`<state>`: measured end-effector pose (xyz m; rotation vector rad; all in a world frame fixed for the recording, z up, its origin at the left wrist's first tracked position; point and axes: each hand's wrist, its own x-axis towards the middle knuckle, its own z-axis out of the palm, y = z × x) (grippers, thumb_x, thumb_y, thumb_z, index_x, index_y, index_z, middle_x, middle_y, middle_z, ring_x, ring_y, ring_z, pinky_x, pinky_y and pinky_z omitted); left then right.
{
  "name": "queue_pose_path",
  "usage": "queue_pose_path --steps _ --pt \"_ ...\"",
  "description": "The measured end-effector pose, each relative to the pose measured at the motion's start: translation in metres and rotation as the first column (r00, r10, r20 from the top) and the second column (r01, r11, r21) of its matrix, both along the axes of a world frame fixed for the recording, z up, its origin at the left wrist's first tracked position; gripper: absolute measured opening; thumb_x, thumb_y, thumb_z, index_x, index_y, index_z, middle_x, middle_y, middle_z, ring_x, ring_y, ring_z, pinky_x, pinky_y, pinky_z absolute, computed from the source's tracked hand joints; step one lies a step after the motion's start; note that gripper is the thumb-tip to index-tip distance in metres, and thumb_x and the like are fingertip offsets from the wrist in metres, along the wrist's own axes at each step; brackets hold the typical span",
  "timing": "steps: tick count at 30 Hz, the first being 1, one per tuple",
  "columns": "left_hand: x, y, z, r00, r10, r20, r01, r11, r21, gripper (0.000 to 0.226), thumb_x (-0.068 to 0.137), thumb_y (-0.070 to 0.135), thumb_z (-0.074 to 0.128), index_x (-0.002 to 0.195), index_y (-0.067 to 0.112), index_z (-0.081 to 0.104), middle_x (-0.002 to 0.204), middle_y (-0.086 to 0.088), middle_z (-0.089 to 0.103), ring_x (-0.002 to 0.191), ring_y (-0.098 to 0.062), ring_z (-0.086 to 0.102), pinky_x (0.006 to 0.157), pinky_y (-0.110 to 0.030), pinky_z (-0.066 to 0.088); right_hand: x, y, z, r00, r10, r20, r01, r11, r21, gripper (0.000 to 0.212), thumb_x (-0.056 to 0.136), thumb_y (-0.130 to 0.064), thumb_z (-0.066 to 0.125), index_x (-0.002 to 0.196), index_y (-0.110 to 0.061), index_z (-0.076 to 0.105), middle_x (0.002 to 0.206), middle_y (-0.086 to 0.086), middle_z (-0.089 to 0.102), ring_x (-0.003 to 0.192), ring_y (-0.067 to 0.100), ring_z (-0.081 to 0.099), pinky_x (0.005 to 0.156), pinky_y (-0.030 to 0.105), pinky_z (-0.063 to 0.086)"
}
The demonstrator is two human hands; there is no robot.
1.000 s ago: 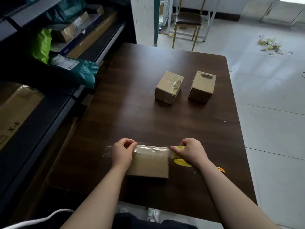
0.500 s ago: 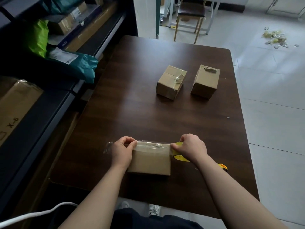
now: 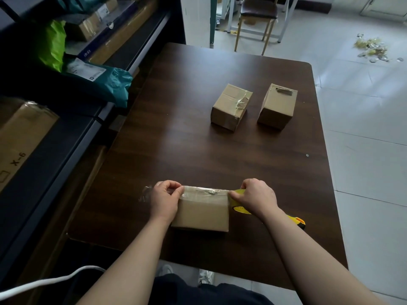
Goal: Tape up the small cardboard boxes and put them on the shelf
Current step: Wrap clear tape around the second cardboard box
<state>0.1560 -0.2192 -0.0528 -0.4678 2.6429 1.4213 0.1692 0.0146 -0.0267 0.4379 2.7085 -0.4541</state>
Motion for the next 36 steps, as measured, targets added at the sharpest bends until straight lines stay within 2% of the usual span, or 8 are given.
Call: queue_pose_path --steps 8,13,21,26,28,30,32,36 --pt "-0.003 0.001 0.002 0.999 -0.042 0.002 0.042 0.997 -0.070 0.005 0.084 0.016 0.072 0.081 0.013 0.069 0.091 -0.005 0.064 0.079 -0.014 0.059 0.064 -0.018 0.040 0.001 0.000 -0.002 1.000 -0.003 -0.008 0.003 1.000 0.014 0.043 0.082 -0.061 0.058 0.096 -0.020 0.063 0.098 -0.001 0.065 0.095 0.022 0.060 0.071 0.031 0.045" --pt "-0.003 0.001 0.008 0.995 -0.097 0.036 0.103 0.969 -0.226 0.006 0.087 0.024 0.069 0.084 0.019 0.068 0.091 0.006 0.059 0.069 0.001 0.046 0.060 -0.016 0.031 0.002 0.000 -0.004 1.000 -0.010 -0.011 0.011 1.000 0.016 0.046 0.083 -0.061 0.057 0.099 -0.019 0.064 0.101 0.000 0.066 0.096 0.022 0.061 0.076 0.033 0.049" --pt "-0.003 0.001 0.006 0.996 -0.079 0.051 0.083 0.994 -0.074 0.006 0.086 0.019 0.070 0.087 0.015 0.065 0.084 0.003 0.062 0.072 -0.004 0.052 0.055 -0.008 0.034 0.003 0.000 -0.005 0.999 -0.033 -0.016 0.033 0.999 -0.001 0.051 0.084 -0.062 0.056 0.107 -0.018 0.065 0.106 0.001 0.066 0.100 0.022 0.060 0.077 0.033 0.048" --pt "-0.005 -0.002 0.006 0.988 0.049 0.149 -0.070 0.988 0.137 0.029 0.088 0.014 0.068 0.113 0.017 0.054 0.086 -0.001 0.063 0.073 -0.007 0.055 0.063 -0.016 0.041 0.004 0.000 -0.008 0.996 -0.086 0.006 0.087 0.995 -0.050 0.052 0.082 -0.064 0.057 0.106 -0.019 0.066 0.105 0.000 0.067 0.099 0.021 0.060 0.079 0.034 0.050" --pt "-0.009 -0.002 0.005 0.976 0.110 0.190 -0.134 0.983 0.121 0.025 0.094 0.008 0.058 0.117 0.015 0.055 0.096 -0.006 0.066 0.077 -0.014 0.061 0.062 -0.020 0.044 0.005 0.000 -0.009 0.994 -0.108 0.016 0.108 0.992 -0.070 0.051 0.082 -0.064 0.058 0.104 -0.019 0.066 0.103 0.000 0.067 0.097 0.020 0.060 0.076 0.033 0.049" --pt "-0.008 0.004 0.006 0.978 0.137 0.157 -0.135 0.991 -0.023 0.025 0.095 0.010 0.053 0.120 0.015 0.055 0.109 -0.006 0.065 0.096 -0.022 0.062 0.073 -0.025 0.045 0.006 0.000 -0.010 0.992 -0.122 0.020 0.123 0.989 -0.085 0.049 0.082 -0.064 0.058 0.102 -0.020 0.066 0.101 -0.001 0.066 0.094 0.020 0.059 0.073 0.031 0.046" --pt "-0.002 0.018 0.010 0.990 0.069 0.123 -0.044 0.979 -0.200 0.041 0.093 0.029 0.058 0.131 0.015 0.049 0.122 -0.007 0.059 0.114 -0.028 0.055 0.090 -0.034 0.042 0.008 -0.001 -0.011 0.991 -0.131 0.022 0.132 0.987 -0.095 0.047 0.082 -0.063 0.058 0.099 -0.020 0.066 0.097 -0.002 0.065 0.088 0.018 0.056 0.071 0.029 0.045" --pt "0.007 0.054 0.012 0.940 0.057 0.337 0.092 0.907 -0.411 0.121 0.057 0.084 0.061 0.145 0.009 0.024 0.147 -0.010 0.040 0.134 -0.030 0.039 0.106 -0.044 0.031 0.012 -0.004 -0.013 0.989 -0.145 0.039 0.149 0.980 -0.130 0.047 0.082 -0.063 0.059 0.096 -0.019 0.065 0.090 -0.004 0.063 0.083 0.015 0.054 0.068 0.029 0.045"
